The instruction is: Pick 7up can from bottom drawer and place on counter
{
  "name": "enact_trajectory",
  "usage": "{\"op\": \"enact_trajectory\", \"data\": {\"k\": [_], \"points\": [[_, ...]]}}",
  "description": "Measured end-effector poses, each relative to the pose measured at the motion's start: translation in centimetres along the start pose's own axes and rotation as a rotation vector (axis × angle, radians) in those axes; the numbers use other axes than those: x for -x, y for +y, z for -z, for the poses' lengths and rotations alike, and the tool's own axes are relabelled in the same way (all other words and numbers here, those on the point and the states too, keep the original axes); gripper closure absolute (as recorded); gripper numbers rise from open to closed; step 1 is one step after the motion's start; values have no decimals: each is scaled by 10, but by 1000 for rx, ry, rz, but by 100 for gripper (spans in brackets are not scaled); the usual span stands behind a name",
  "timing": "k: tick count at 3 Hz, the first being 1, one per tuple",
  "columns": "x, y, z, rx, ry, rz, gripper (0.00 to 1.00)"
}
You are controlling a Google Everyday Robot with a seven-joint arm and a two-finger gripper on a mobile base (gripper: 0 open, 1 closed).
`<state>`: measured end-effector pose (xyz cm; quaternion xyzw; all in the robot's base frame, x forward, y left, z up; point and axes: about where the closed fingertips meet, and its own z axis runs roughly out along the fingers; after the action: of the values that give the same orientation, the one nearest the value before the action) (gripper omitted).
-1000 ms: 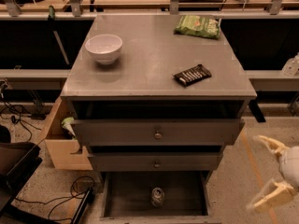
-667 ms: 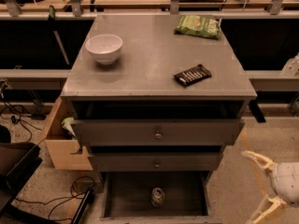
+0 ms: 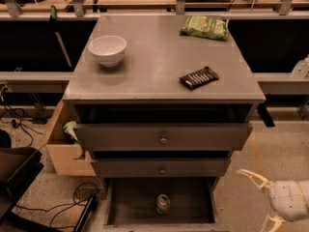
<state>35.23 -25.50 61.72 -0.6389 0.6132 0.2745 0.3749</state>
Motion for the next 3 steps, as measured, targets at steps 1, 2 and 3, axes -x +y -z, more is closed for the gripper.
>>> {"op": "enact_trajectory", "data": {"k": [1, 2, 3], "points": [[1, 0, 1, -1, 2, 2, 0], [-4, 1, -16, -12, -15, -30, 0], [-44, 7, -83, -30, -100, -94, 0]]}}
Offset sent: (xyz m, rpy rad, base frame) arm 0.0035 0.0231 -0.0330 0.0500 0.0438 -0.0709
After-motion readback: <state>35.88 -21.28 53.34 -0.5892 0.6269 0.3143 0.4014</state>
